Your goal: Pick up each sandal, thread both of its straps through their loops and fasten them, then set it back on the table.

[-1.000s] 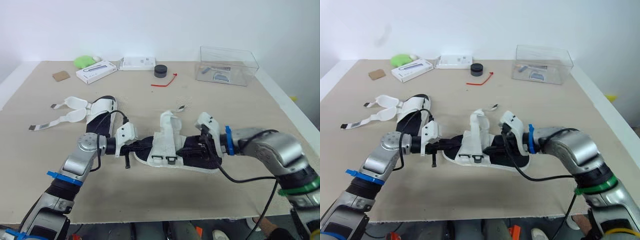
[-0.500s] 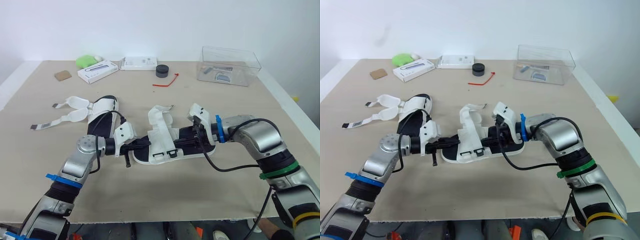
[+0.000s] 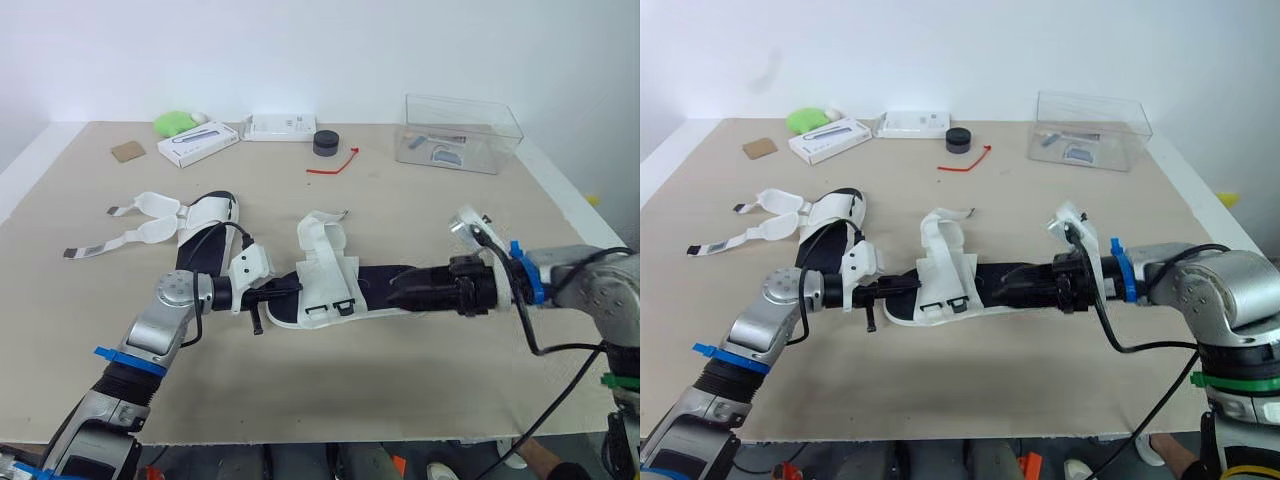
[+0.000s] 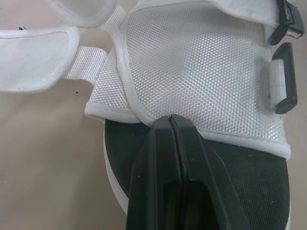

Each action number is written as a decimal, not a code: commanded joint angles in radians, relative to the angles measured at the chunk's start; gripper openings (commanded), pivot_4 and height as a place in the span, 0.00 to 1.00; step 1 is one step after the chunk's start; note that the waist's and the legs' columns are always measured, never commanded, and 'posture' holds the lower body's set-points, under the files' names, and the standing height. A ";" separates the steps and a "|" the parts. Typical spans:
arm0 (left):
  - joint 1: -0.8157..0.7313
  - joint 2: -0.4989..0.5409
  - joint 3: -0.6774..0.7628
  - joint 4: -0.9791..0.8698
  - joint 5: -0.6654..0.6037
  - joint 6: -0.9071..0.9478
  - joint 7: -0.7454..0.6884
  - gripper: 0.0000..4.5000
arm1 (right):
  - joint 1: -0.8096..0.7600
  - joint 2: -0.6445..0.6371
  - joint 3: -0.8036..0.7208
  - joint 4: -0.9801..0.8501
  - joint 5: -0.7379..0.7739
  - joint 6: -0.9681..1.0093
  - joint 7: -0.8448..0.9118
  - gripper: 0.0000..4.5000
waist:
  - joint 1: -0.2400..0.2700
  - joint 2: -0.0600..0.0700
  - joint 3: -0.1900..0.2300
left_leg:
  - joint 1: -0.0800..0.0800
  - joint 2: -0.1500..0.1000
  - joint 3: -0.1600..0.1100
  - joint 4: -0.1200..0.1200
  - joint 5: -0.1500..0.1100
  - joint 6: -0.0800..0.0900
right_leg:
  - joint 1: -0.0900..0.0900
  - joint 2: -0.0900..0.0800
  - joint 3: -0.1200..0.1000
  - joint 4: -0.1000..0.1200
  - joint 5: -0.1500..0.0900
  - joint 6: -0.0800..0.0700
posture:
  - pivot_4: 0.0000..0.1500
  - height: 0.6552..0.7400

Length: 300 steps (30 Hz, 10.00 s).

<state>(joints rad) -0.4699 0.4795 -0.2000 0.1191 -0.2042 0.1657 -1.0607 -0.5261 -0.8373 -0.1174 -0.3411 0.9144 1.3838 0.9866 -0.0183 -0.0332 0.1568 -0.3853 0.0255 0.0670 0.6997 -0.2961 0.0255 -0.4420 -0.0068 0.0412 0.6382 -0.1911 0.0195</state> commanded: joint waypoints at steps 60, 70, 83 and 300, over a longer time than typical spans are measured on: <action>-0.001 -0.032 -0.021 0.017 0.022 -0.022 -0.012 0.00 | 0.239 0.110 0.011 -0.151 0.333 0.231 -0.493 0.02 | -0.003 0.001 0.000 | -0.003 -0.003 0.000 0.002 -0.001 0.004 | 0.000 -0.003 0.000 -0.003 -0.002 0.008 | 1.00 1.00; 0.005 -0.037 -0.027 0.014 0.025 -0.025 -0.012 0.00 | 0.286 0.016 0.011 -0.220 0.381 0.220 -0.458 0.02 | -0.002 0.001 -0.001 | -0.003 -0.003 0.000 0.002 -0.001 0.004 | 0.000 -0.003 0.000 -0.003 -0.002 0.009 | 1.00 1.00; 0.006 -0.037 -0.029 0.019 0.027 -0.027 -0.012 0.00 | 0.315 -0.096 -0.005 -0.251 0.389 0.154 -0.413 0.02 | -0.002 0.000 -0.001 | -0.004 -0.004 0.000 0.002 -0.001 0.004 | 0.000 -0.004 0.000 -0.004 -0.002 0.009 | 1.00 1.00; -0.066 -0.056 -0.031 0.107 0.042 -0.144 -0.082 0.00 | -0.985 0.607 -0.132 1.538 -0.505 -0.546 -0.230 0.99 | -0.006 0.005 0.000 | -0.010 -0.015 -0.002 0.003 -0.004 0.009 | -0.003 -0.029 -0.014 -0.003 0.000 0.009 | 1.00 1.00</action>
<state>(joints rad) -0.5376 0.4318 -0.2226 0.2308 -0.1606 0.0229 -1.1428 -1.4786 -0.2191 -0.2437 1.2208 0.4178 0.8519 0.7359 -0.0245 -0.0280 0.1570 -0.3957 0.0107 0.0648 0.7028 -0.3000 0.0341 -0.4453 -0.0358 0.0271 0.6349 -0.1913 0.0280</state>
